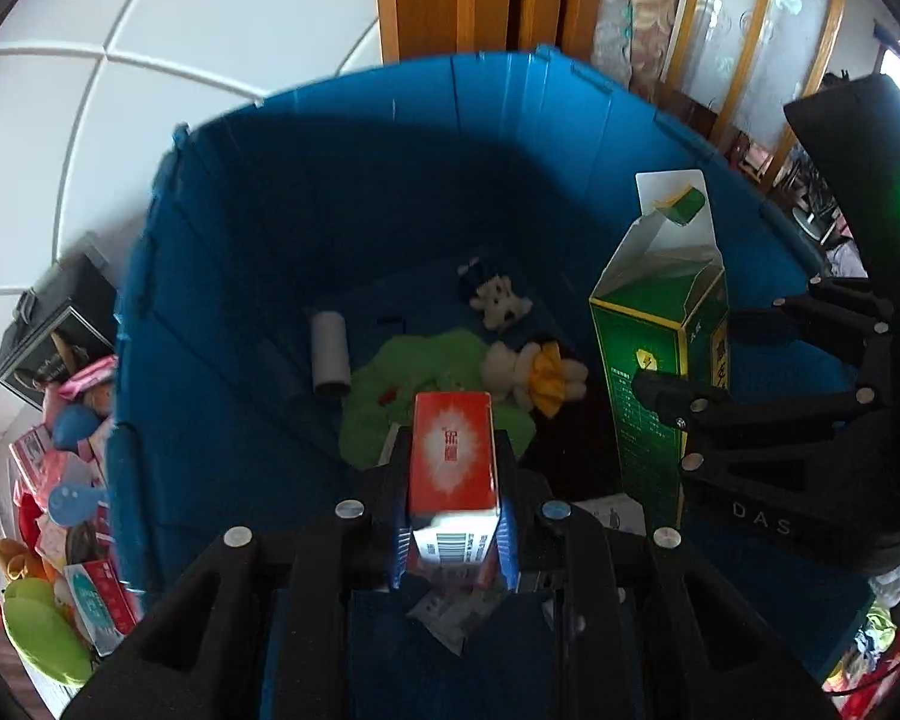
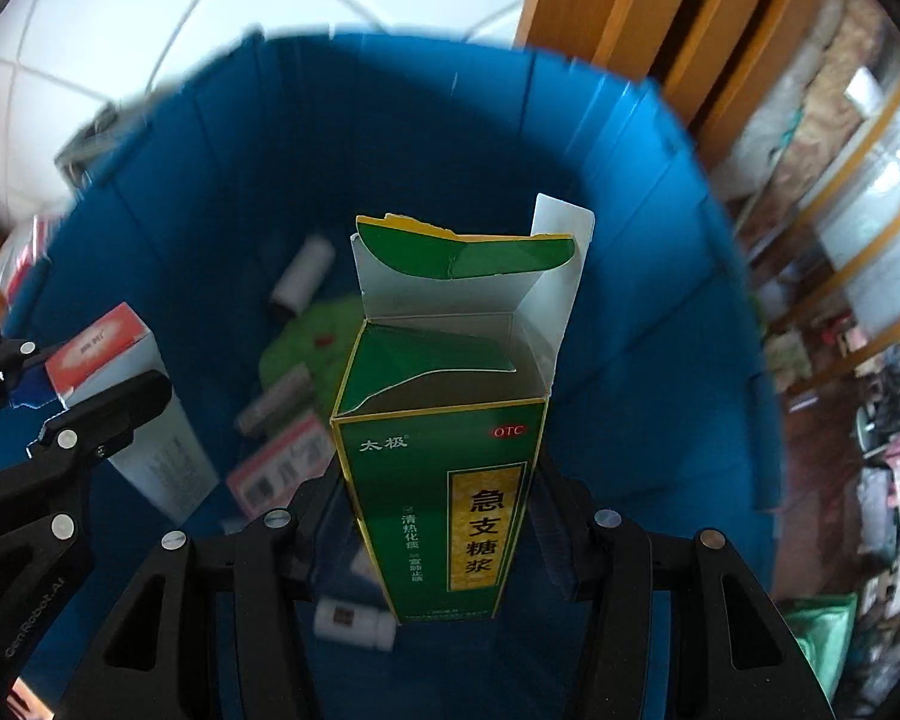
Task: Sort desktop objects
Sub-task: 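Carry the red-white box and green box over the blue crate with both tools, then open both tools to drop the two boxes into the crate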
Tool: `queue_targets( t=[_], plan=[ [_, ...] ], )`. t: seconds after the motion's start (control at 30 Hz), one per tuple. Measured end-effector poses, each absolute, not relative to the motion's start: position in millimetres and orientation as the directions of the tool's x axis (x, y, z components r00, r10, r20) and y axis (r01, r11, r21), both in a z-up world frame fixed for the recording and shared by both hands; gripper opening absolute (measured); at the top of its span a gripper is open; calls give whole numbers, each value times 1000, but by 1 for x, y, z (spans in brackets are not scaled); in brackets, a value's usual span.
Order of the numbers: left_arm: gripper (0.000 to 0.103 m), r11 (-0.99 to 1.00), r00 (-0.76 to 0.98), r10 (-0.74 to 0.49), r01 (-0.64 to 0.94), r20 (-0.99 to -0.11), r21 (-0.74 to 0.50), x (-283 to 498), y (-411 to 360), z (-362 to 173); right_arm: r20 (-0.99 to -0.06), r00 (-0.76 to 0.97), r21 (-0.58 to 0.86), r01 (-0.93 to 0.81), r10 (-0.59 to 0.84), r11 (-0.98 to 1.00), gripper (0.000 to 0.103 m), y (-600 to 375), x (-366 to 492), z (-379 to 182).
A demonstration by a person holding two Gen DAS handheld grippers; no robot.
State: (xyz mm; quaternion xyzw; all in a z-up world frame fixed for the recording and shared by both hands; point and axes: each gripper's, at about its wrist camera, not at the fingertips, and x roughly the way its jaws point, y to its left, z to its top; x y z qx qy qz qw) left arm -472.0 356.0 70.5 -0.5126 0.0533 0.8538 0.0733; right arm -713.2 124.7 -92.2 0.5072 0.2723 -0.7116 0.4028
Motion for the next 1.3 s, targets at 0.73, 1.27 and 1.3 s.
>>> queue_targets(
  t=[0.73, 1.27, 1.3],
  plan=[
    [54, -958, -206, -87, -251, -975, 138, -490, 376, -30, -974, 123, 53, 940, 191, -338, 58, 117, -695, -276],
    [78, -956, -239, 1, -285, -971, 69, -482, 366, -2, -995, 77, 41, 912, 70, -409, 85, 131, -716, -216],
    [78, -956, -251, 6, -286, -968, 69, -480, 365, 3, -995, 71, 38, 910, 64, -412, 85, 131, -717, -211]
  ],
)
